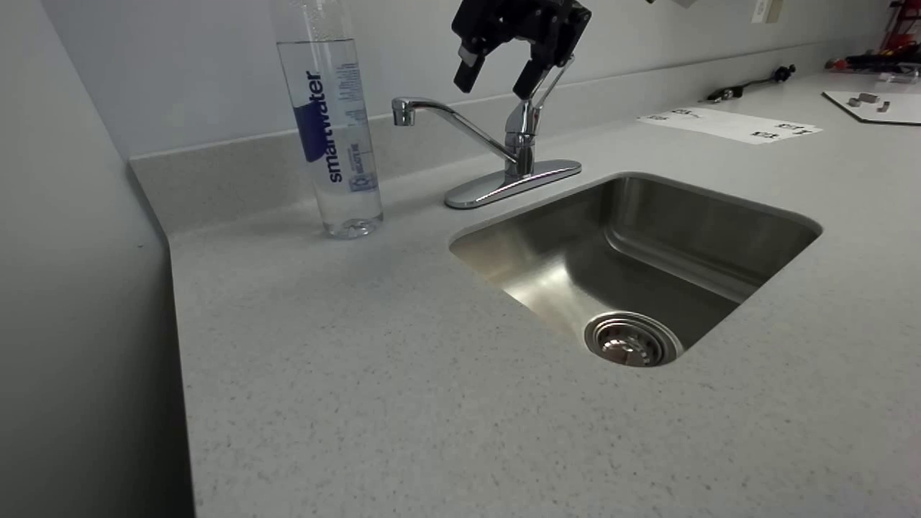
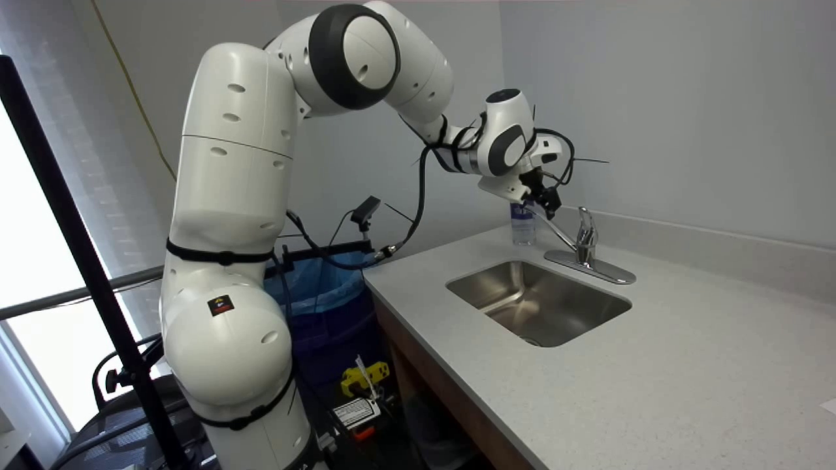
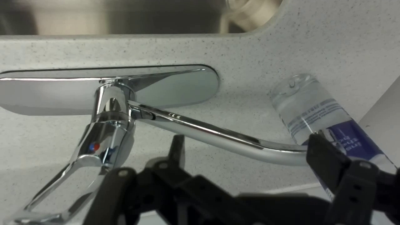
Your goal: Slide the tap to the center of the sink and press down the tap handle
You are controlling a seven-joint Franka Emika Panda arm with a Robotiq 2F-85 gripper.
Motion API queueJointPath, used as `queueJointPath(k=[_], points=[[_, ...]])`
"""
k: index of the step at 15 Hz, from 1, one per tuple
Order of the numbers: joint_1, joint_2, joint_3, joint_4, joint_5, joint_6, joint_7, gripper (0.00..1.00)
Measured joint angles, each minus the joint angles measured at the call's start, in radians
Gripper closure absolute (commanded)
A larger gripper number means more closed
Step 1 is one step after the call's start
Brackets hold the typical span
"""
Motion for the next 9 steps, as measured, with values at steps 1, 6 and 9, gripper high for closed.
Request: queueJointPath(k=[1,6,9], points=[[0.0,0.004,-0.001,0.006,0.0,0.0,0.001,0.0],[0.0,0.034,-0.007,0.047,0.002,0.02,0.011,0.0],[0.001,0.067,-0.007,0.081,0.004,0.057,0.019,0.0]])
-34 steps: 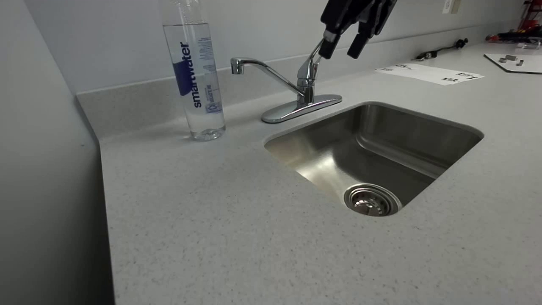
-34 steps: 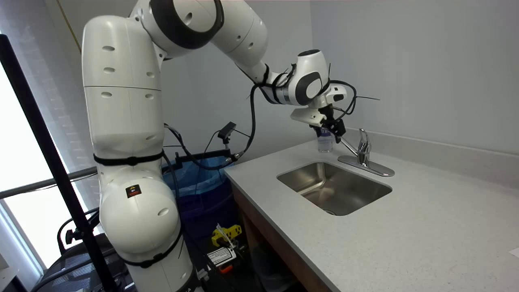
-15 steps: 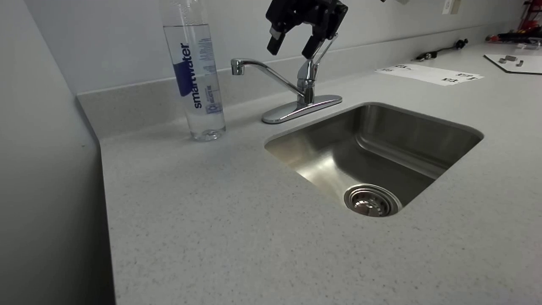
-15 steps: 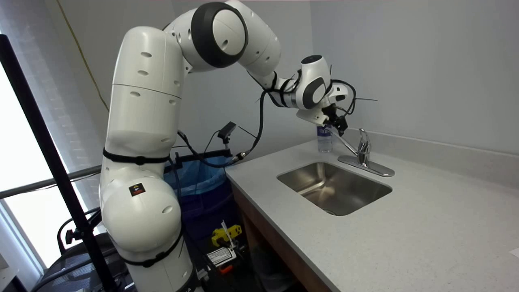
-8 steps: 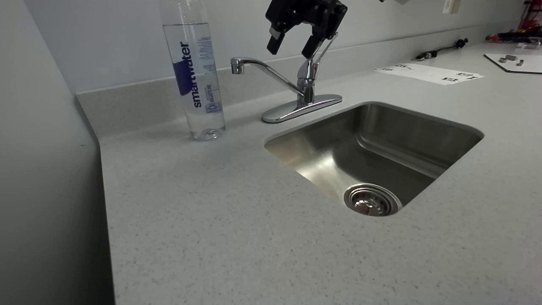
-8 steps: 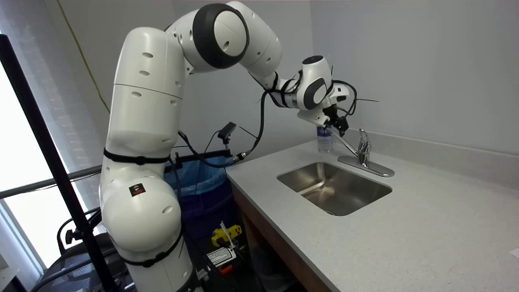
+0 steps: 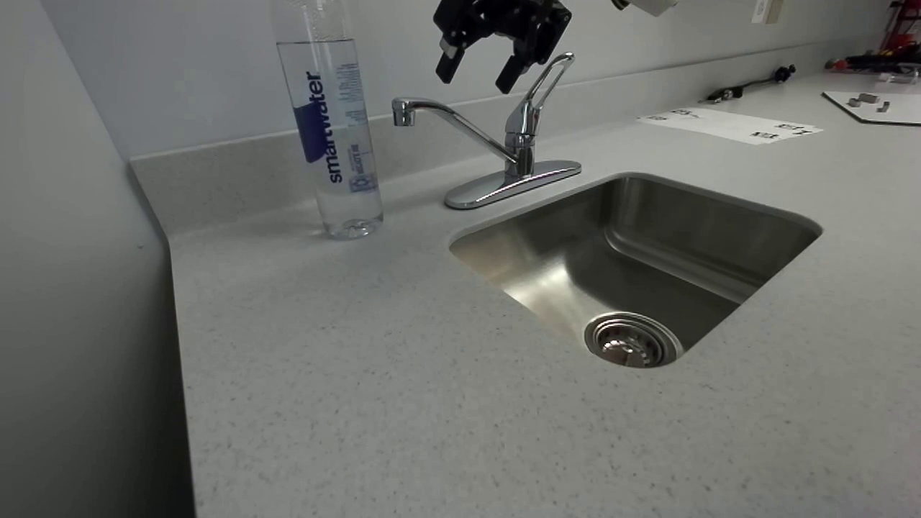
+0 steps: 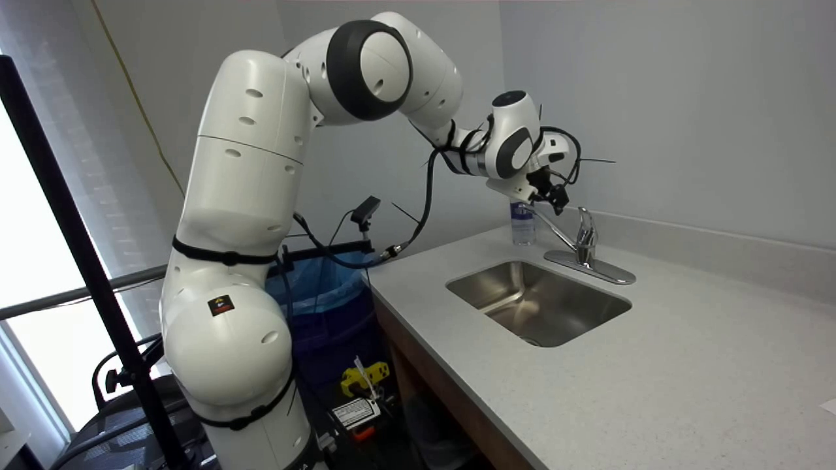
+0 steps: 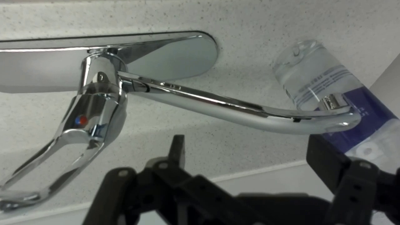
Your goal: Slide the tap to the center of the sink and press down the tap handle
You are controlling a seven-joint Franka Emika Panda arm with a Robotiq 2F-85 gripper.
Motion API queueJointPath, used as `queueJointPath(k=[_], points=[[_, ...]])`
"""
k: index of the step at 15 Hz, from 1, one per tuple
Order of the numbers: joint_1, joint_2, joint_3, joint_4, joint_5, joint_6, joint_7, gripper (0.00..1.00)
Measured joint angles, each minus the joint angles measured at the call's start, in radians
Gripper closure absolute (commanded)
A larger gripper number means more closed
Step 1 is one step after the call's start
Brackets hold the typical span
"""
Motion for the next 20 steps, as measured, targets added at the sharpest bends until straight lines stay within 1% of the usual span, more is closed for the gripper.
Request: queueJointPath(k=[4,11,15,20], points=[[0.009,0.056,0.0,0.049,0.0,0.031,0.008,0.0],[0.026,0.122,0.001,0.126,0.0,0.032,0.009,0.0],[0.026,0.141,0.006,0.157,0.023,0.007,0.009,0.0],[0.017,0.144,0.012,0.184,0.085,-0.073,0.009,0.0]])
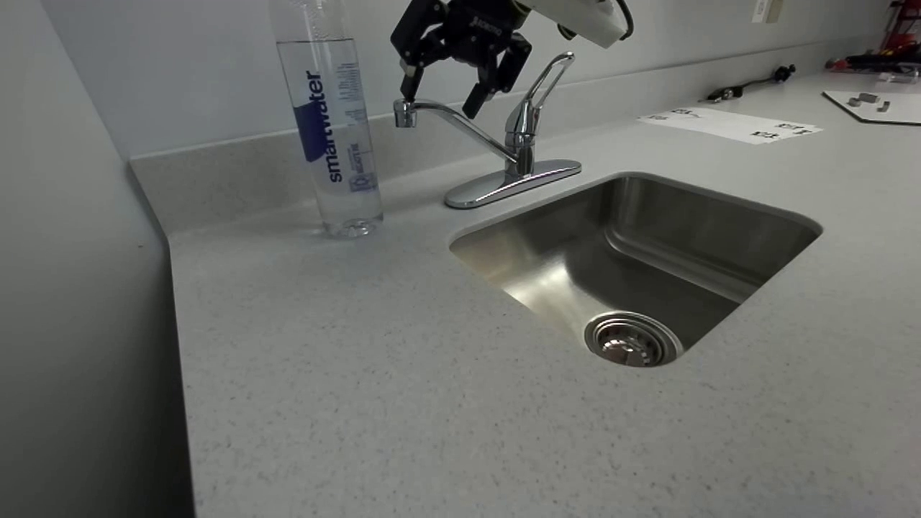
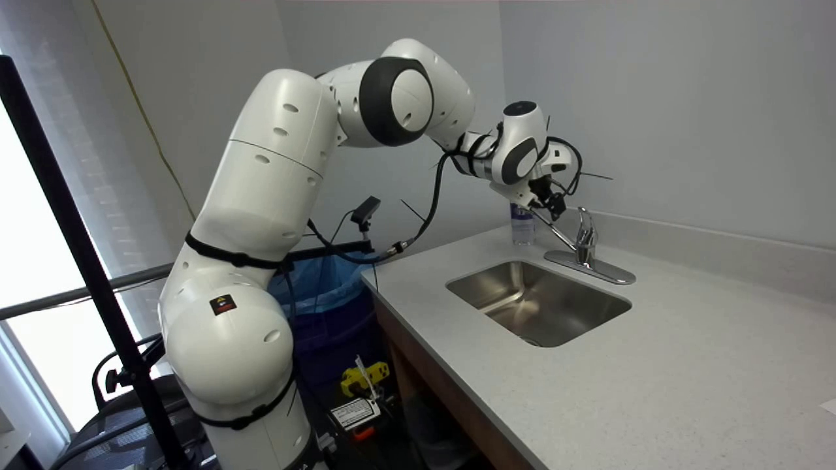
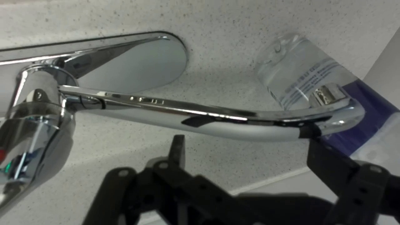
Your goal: Slide the tap to the center of the sink and press down the tap handle
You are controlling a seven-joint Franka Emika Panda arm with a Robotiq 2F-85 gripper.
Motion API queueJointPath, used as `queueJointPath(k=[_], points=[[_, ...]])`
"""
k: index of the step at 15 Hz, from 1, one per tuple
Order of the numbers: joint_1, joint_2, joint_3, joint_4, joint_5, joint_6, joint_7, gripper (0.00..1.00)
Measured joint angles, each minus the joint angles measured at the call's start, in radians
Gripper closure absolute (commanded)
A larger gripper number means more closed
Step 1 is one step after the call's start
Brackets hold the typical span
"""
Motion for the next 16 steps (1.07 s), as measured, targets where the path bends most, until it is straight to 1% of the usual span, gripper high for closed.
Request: queueJointPath(k=[7,16], points=[[-0.01,-0.002,0.004,0.013,0.058,-0.061,0.0,0.0],[-0.019,-0.029,0.006,0.008,0.068,-0.169,0.0,0.0]])
